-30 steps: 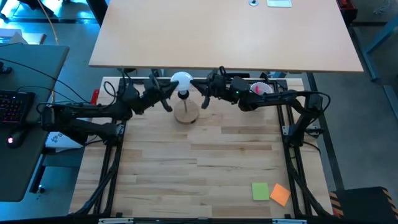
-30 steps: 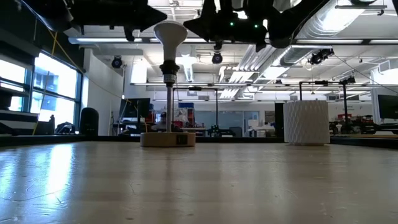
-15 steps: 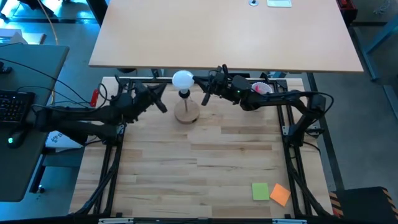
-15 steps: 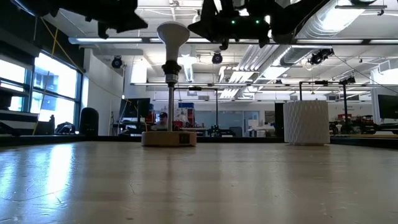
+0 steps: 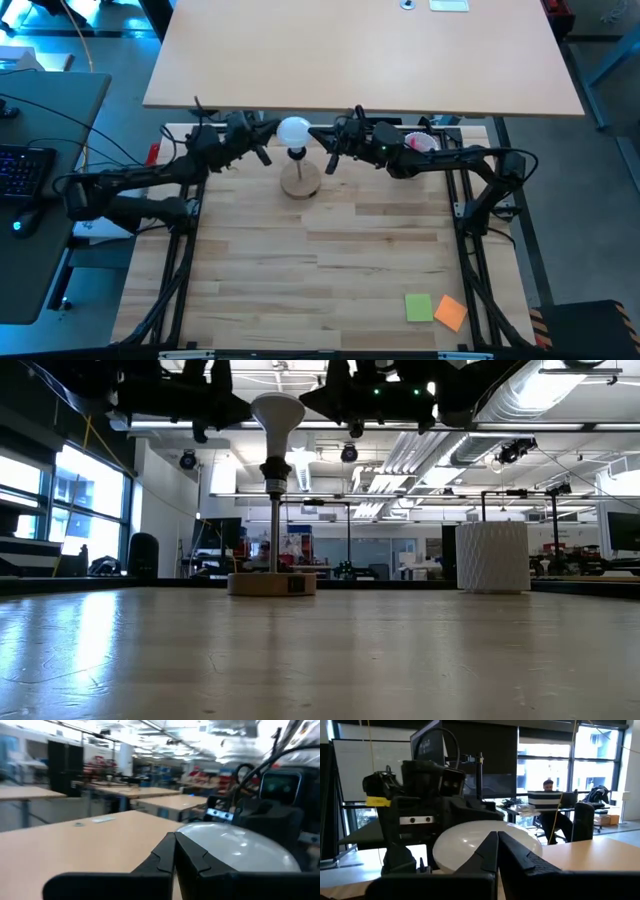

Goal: Screw lightbulb
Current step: Remove the lightbulb from the brown lamp

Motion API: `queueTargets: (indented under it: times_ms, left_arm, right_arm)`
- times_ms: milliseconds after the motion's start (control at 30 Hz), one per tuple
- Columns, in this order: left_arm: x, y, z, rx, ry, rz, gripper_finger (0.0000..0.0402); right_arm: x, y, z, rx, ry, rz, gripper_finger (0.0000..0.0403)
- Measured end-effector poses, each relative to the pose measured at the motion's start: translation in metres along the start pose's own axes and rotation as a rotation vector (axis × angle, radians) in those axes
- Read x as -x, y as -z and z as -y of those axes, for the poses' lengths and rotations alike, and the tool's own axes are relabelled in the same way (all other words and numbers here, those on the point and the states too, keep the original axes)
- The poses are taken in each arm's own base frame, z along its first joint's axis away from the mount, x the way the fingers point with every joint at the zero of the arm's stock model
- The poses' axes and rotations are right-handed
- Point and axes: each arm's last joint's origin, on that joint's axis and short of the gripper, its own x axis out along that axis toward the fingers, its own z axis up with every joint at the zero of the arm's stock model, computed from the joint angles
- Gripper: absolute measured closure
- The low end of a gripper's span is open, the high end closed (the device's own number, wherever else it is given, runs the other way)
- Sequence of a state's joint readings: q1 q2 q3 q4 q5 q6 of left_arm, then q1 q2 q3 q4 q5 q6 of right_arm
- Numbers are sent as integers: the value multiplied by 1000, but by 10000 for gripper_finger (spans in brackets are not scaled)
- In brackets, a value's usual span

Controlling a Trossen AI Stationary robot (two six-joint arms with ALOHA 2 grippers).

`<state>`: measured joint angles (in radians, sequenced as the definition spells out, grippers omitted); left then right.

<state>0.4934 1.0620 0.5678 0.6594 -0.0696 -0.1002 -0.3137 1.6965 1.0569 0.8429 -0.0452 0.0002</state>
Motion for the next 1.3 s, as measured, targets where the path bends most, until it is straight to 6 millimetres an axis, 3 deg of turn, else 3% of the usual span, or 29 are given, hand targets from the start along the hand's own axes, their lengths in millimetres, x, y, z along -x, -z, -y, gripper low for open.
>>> queueTargets:
  times_ms: [400,500,600,800,967,1133,1300]
  left_arm:
    - [5,0,36,134,209,-10,401]
    - [7,1,44,141,201,-12,402]
    - [11,1,48,122,153,-27,401]
    - [24,-2,48,60,36,-82,401]
    - [28,-4,43,16,-62,-81,401]
    - [17,3,34,-5,-114,-84,401]
    - [4,10,32,12,-61,-55,401]
  right_arm:
    - [0,5,22,11,70,-8,403]
    - [0,7,27,13,81,-15,403]
    - [4,-5,31,19,91,6,403]
    - [30,-23,25,69,85,-8,403]
    - [45,-11,9,60,-4,1,403]
    - [37,6,-2,54,-72,23,403]
    - [25,11,2,11,-59,46,403]
